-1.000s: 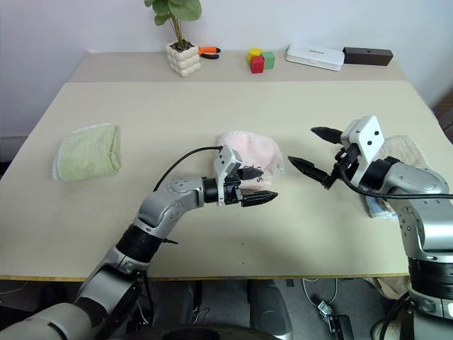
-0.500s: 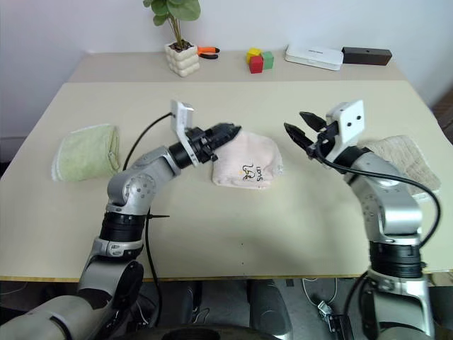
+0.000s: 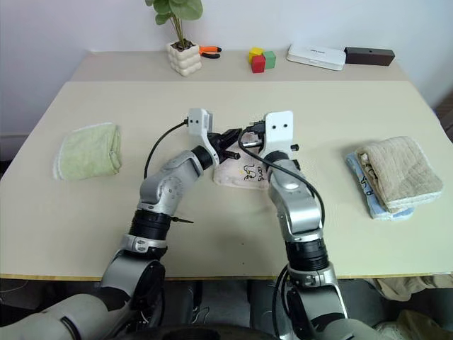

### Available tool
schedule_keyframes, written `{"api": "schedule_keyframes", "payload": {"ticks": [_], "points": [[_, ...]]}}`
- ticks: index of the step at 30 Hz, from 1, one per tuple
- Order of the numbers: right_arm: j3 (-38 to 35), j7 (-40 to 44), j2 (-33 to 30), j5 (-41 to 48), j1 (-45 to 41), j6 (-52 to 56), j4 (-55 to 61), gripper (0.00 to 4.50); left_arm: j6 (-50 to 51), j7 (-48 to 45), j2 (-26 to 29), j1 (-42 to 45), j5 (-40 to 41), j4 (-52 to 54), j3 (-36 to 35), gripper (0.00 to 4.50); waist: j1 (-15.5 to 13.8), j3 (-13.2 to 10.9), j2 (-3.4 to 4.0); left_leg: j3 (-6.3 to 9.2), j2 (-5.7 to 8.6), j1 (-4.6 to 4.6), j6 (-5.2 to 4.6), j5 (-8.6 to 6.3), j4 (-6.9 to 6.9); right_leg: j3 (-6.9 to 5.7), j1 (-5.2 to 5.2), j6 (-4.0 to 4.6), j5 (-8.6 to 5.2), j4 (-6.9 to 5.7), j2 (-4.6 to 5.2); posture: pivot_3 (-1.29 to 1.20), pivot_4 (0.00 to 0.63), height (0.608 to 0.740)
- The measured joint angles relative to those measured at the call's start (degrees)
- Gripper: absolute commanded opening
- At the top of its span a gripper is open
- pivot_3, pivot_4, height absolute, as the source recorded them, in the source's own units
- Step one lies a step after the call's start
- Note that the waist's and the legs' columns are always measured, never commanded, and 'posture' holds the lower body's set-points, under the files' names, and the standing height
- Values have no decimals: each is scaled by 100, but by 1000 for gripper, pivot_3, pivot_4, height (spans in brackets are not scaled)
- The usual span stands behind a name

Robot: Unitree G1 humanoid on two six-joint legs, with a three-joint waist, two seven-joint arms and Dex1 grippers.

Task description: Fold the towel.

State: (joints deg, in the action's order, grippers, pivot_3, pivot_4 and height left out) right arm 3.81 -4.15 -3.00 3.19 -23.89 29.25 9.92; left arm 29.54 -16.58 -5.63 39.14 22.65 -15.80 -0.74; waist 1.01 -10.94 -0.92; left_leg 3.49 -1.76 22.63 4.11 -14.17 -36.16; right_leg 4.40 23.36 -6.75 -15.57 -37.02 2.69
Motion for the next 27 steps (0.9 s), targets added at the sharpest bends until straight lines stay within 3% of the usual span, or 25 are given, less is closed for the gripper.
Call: {"api": "schedule_keyframes", "payload": {"ticks": [6,16,19,26,27], "points": [[-64,-12,13,-148,724,-353,-539,34,-149,45,129,-254,-322,-167,98,0,21,1,1,-1,-1,-6,0,0,1,1,-2,0,0,-3,-1,0,150,740],[-441,18,-97,-228,843,-658,-781,34,-385,-56,460,-577,-458,-112,85,0,72,4,1,0,-2,-18,-1,0,2,1,-13,1,0,-5,-4,0,150,740],[-463,237,-112,-168,807,-724,-785,844,-379,-209,524,-602,-373,-36,-9,843,129,4,1,0,-2,-16,-1,0,2,1,-13,0,0,-5,-3,0,150,740],[-941,474,-937,-196,287,-1097,-923,4404,-107,-587,840,-606,40,654,-230,4419,145,2,1,0,-2,-15,-1,0,3,1,-11,0,0,-4,-2,0,150,740],[-1012,501,-1077,-207,280,-1155,-983,4465,-17,-634,920,-608,141,829,-274,4473,145,2,1,0,-2,-13,-1,0,4,1,-11,0,0,-3,-2,0,150,740]]}}
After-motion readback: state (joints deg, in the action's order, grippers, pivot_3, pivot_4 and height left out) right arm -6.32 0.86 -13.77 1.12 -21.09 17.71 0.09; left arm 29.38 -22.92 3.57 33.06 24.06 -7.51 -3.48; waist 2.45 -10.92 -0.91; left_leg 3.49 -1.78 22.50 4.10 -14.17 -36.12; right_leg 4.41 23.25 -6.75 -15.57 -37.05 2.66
